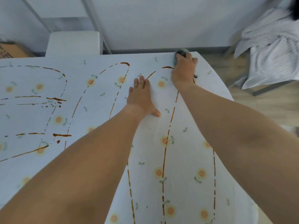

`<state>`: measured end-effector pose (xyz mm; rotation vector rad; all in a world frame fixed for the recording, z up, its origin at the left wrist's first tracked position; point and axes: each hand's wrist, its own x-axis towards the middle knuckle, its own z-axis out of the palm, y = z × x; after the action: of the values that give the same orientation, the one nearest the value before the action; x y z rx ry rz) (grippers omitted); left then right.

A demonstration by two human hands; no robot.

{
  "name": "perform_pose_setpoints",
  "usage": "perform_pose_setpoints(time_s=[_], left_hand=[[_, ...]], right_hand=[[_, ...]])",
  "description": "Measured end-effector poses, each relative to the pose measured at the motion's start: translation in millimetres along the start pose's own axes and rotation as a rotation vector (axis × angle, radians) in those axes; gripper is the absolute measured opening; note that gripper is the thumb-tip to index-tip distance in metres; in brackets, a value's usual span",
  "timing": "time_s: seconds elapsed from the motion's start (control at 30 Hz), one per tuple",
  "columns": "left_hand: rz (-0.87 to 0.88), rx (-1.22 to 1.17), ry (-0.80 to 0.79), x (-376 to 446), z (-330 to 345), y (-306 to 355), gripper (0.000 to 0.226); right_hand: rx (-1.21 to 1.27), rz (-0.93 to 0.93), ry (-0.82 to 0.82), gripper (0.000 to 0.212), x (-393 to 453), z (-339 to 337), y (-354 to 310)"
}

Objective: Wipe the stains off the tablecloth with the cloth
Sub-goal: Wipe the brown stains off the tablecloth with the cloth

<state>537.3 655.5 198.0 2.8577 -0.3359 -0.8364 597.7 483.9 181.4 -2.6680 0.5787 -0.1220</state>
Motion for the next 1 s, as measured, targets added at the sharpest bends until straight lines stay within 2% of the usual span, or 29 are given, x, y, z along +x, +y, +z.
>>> perform_pose_setpoints(time_s=[0.13, 0.2, 0.23, 0.3, 0.4, 0.47, 0.53, 0.63, 0.7, 0.73, 0.77, 0.87, 0.9, 0.97, 1.0], left_hand=[[-0.01, -0.008, 0.022, 0, 1, -1, 0.151], [-0.009, -0.019, 0.024, -1, 1, -1, 0.151], [-0.009, -0.03, 0.023, -2, 1, -1, 0.151], [-0.007, -0.053, 0.027, -3, 1, -1, 0.151], [-0.009, -0.062, 0.024, -3, 1, -2, 0.152], [-0.011, -0.064, 0.024, -2, 1, -1, 0.152], [-0.007, -0.066, 0.028, -3, 1, -1, 0.151], [-0.01, -0.072, 0.036, -4, 1, -1, 0.15], [-0.01, -0.071, 0.04, -3, 2, -2, 0.151], [-0.008, -0.07, 0.04, -3, 2, -2, 0.151], [-0.007, -0.074, 0.04, -3, 3, -2, 0.151], [-0.015, -0.08, 0.041, -4, 4, -3, 0.151], [-0.017, -0.074, 0.041, -6, 3, -3, 0.15], [-0.033, -0.028, 0.073, -14, 4, -1, 0.146], [-0.039, 0.018, 0.103, -20, 6, 1, 0.143]], right_hand=[[-0.097, -0.508, -0.196, 0.048, -8, 27, -41], [-0.145, -0.635, -0.201, 0.045, -8, 20, -22], [-0.164, -0.631, -0.16, 0.043, -7, 13, -4], [-0.171, -0.448, -0.032, 0.038, -4, -3, 38], [-0.04, 0.101, 0.14, 0.04, -3, -22, 74], [0.003, 0.248, 0.168, 0.04, -3, -21, 61], [0.015, 0.115, 0.072, 0.043, -11, -11, 35], [-0.076, -0.432, -0.151, 0.04, -33, 13, 6], [-0.131, -0.652, -0.227, 0.04, -29, 8, 19], [-0.148, -0.63, -0.207, 0.041, -24, 2, 35], [-0.143, -0.528, -0.153, 0.042, -20, -6, 52], [-0.027, 0.038, 0.071, 0.043, -23, -29, 95], [-0.027, 0.17, 0.105, 0.044, -27, -32, 94], [-0.038, 0.208, 0.111, 0.044, -38, -27, 71], [-0.028, 0.133, 0.058, 0.044, -43, -23, 54]])
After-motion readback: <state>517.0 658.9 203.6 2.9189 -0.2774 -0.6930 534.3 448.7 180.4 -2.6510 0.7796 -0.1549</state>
